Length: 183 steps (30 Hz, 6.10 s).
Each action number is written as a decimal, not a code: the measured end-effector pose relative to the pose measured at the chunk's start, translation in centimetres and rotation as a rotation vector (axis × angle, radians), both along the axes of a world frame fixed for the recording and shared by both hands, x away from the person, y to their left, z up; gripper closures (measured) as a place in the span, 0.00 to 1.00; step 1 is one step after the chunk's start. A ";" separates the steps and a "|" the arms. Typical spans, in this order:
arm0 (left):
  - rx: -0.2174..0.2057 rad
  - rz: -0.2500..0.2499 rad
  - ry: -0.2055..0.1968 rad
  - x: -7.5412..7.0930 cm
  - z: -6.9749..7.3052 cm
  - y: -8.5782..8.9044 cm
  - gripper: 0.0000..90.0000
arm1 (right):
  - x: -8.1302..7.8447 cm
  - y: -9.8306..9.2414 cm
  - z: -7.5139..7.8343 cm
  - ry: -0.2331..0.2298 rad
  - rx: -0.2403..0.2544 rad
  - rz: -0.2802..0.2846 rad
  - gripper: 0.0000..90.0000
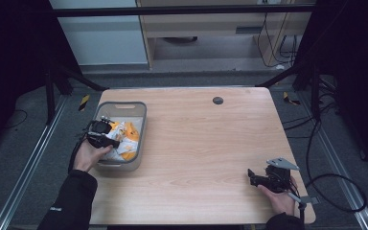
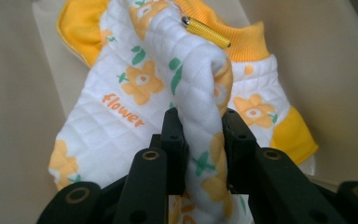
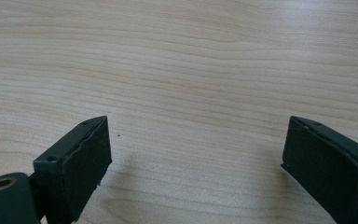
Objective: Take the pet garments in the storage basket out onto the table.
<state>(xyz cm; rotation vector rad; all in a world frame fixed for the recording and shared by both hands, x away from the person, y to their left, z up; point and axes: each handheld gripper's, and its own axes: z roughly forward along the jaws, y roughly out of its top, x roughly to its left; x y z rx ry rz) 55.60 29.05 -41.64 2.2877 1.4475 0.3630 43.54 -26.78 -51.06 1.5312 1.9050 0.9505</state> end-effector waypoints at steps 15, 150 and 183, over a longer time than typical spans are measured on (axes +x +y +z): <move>-0.050 -0.003 -0.084 -0.8 3.5 0.7 0.83 | 0.0 0.1 0.0 0.004 0.000 -0.001 0.09; -0.030 -0.638 -0.101 -7.4 9.0 -15.3 0.83 | -0.3 0.0 0.1 -0.041 0.007 -0.011 0.11; -0.009 -0.738 -0.022 -7.4 2.7 -18.9 0.82 | -0.3 -0.1 0.1 -0.044 0.007 -0.010 0.10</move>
